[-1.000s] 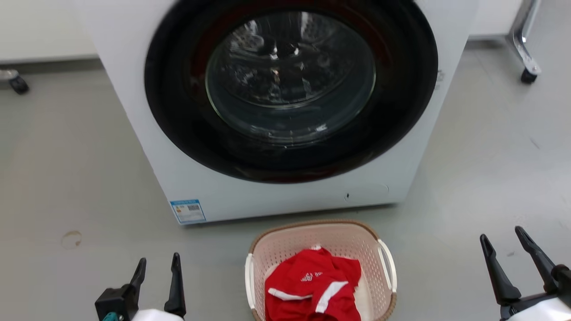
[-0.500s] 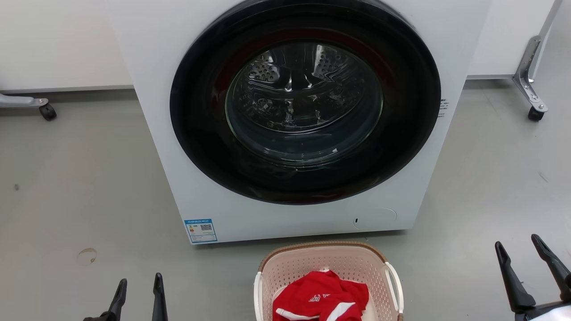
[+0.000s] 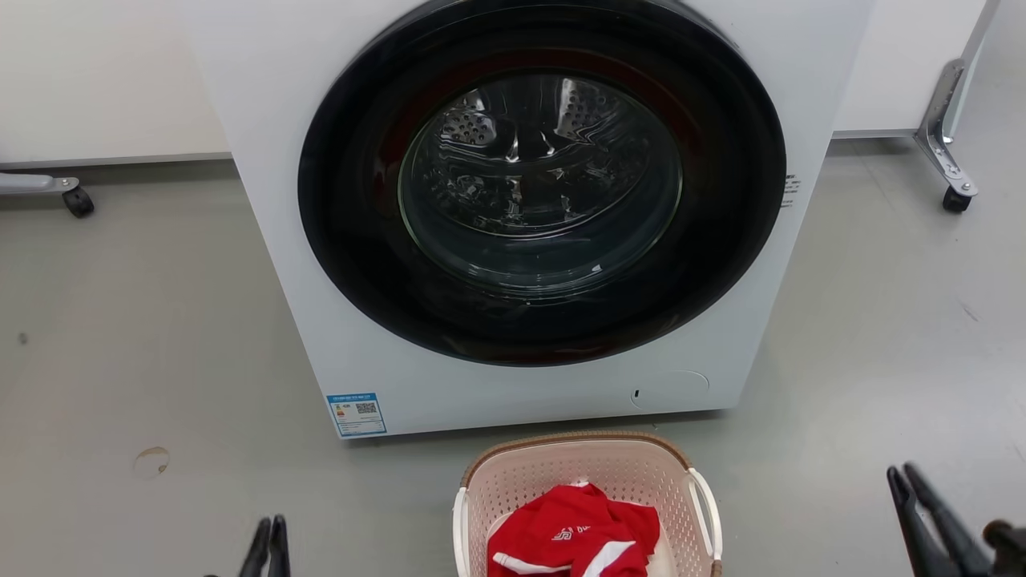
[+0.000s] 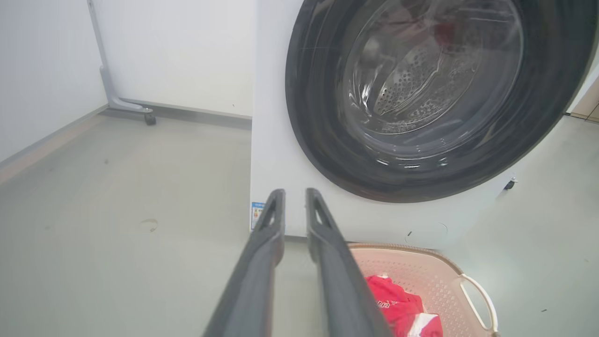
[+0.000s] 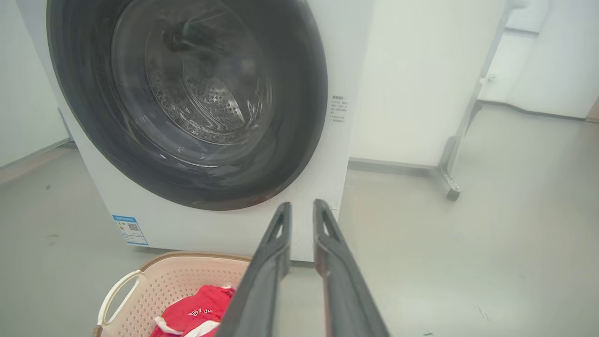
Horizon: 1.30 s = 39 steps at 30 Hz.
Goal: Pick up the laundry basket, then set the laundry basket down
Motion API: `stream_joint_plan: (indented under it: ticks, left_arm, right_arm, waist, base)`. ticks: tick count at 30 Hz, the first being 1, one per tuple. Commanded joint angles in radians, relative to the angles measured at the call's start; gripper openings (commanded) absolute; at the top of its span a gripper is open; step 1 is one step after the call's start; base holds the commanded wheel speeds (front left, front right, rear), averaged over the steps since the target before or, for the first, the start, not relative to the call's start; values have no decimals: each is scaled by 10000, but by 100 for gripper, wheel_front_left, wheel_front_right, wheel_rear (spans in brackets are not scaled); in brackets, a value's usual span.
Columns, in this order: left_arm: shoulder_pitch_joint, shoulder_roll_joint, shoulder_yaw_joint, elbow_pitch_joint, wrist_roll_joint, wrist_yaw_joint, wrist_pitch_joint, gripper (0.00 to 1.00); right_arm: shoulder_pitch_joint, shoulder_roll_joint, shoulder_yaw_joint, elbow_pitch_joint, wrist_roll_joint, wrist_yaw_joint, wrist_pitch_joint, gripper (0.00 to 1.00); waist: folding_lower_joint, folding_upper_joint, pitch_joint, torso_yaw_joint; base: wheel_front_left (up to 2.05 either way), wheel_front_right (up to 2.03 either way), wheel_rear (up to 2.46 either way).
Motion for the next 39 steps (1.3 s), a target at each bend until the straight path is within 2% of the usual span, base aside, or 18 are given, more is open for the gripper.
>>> stream_joint_plan:
  ticks: [1,8,13,39]
  left_arm:
    - [-18,-27,16,90,-92,-11,29,0]
    - [-149,-42,126,121,-717,-85,194,0]
    - [-254,-55,201,148,-1238,-147,313,0]
    - [-823,-120,616,285,-3942,-466,959,0]
  right_arm:
    - [22,75,22,55,96,2,15,0]
    - [-113,76,-44,107,767,4,154,0]
    - [-244,78,-98,178,1320,6,269,0]
    - [-895,126,-423,487,4145,15,897,0]
  waist:
    - [0,-1,2,0]
    - [22,-1,16,6]
    - [1,-1,64,10]
    - [0,-1,215,32]
  base:
    - [0,0,0]
    - [0,0,0]
    - [0,0,0]
    - [0,0,0]
